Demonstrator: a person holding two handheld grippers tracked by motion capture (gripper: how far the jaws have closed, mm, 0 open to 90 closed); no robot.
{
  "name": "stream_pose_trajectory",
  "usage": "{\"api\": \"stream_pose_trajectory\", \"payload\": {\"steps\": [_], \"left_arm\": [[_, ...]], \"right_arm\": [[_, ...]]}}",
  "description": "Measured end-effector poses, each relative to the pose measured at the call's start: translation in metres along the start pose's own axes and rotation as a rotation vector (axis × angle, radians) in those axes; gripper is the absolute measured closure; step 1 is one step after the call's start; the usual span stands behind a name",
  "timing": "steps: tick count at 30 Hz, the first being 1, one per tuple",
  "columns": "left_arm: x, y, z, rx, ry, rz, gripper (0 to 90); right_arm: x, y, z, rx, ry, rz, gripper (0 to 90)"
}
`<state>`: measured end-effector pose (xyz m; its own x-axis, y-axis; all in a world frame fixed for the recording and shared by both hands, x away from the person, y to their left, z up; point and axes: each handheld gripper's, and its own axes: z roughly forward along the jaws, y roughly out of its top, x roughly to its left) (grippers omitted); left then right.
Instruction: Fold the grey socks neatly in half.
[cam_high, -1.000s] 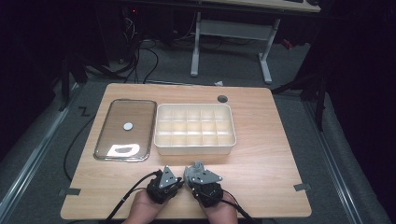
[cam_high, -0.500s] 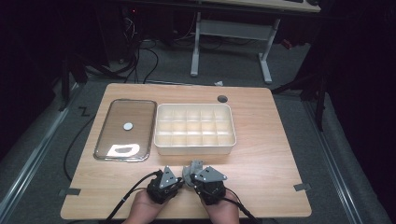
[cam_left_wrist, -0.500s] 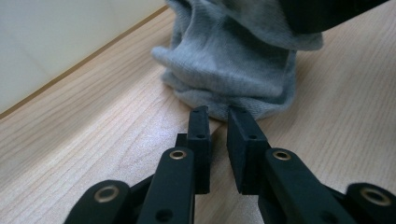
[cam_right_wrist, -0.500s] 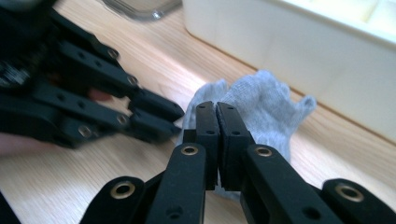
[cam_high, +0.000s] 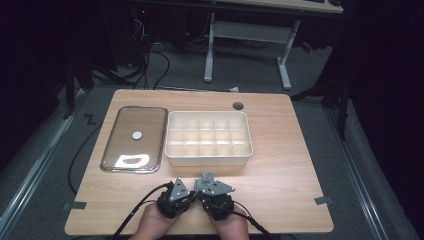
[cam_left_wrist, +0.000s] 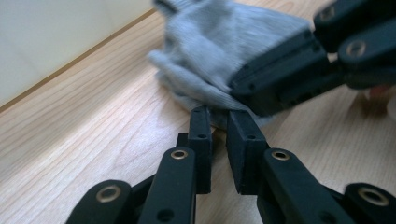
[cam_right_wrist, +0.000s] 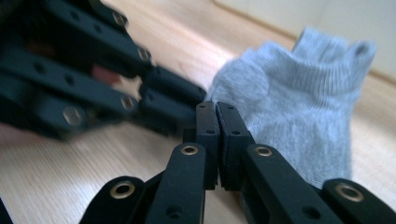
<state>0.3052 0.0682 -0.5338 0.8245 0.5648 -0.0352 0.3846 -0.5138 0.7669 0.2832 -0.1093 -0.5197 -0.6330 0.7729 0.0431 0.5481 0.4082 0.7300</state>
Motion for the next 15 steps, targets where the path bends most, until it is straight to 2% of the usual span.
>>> {"api": "stream_pose_trajectory", "payload": {"steps": [3,4,5,8,10,12,13,15], "left_arm": [[0.009,-0.003,-0.007,-0.048,0.01,-0.058,80.9],[0.009,-0.003,-0.007,-0.048,0.01,-0.058,81.7],[0.011,-0.003,-0.012,-0.083,0.036,-0.062,82.8],[0.008,0.004,-0.024,-0.179,0.009,-0.063,86.7],[0.001,0.012,-0.028,-0.223,-0.022,-0.039,88.2],[-0.001,0.015,-0.027,-0.225,-0.035,-0.032,88.5],[-0.005,0.019,-0.022,-0.22,-0.059,-0.029,88.6],[-0.004,0.021,-0.012,-0.199,-0.057,-0.031,89.0]], "right_arm": [[0.001,-0.005,0.001,-0.003,0.014,0.004,89.2],[0.001,-0.005,0.001,-0.003,0.014,0.004,89.2],[0.002,-0.007,0.002,-0.003,0.011,-0.009,89.2],[0.002,-0.007,0.002,-0.009,0.013,-0.011,89.2],[0.002,-0.008,0.002,-0.012,0.016,-0.007,89.3],[0.002,-0.008,0.002,-0.014,0.018,-0.007,89.2],[0.001,-0.009,0.002,-0.016,0.02,-0.004,89.3],[0.001,-0.009,0.002,-0.019,0.02,-0.007,89.2]]}}
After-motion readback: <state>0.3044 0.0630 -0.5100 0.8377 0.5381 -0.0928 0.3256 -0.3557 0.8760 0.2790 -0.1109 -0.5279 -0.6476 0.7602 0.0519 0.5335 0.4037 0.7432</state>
